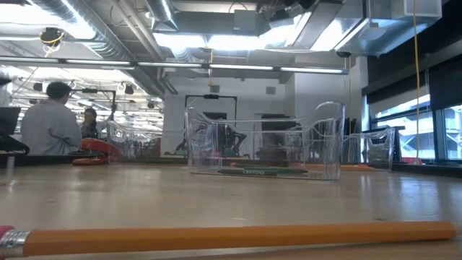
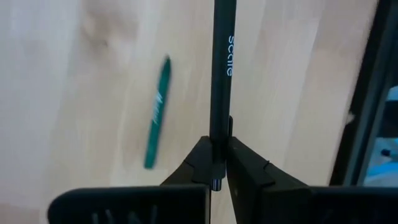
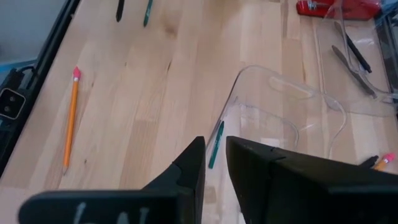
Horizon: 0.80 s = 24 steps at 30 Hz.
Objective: Sort crayons/erasers/pens/pencils in bins
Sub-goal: Put the bottom black pen into the top left transparent bin
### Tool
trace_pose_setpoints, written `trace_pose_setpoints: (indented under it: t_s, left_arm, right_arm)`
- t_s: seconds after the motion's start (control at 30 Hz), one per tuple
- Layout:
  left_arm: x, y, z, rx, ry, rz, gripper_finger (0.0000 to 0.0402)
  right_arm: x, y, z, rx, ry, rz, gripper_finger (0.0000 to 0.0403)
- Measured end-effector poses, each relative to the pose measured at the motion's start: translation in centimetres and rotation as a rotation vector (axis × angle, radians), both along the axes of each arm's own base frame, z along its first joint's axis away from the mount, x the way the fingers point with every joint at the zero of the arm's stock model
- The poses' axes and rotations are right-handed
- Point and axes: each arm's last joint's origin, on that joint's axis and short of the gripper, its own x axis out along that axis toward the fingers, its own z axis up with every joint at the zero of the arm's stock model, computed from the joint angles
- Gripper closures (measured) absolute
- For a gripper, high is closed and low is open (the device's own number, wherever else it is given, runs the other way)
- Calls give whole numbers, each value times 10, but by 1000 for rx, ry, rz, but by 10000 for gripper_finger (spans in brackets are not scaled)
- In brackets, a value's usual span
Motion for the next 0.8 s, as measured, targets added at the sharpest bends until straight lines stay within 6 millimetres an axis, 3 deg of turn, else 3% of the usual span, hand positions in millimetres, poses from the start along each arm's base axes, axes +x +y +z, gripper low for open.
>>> trace_pose_setpoints:
  t_s: [0.23,0.47,0.8]
  left_arm:
    - [23,29,24,-8,-79,-16,392]
    - [49,72,46,84,-192,-24,392]
    - [75,131,59,206,-217,-8,393]
  right_arm:
    - [-4,-1,-4,-4,60,-6,334]
    - [-10,-2,-8,13,140,-44,334]
    - [-13,-2,-10,8,169,-45,334]
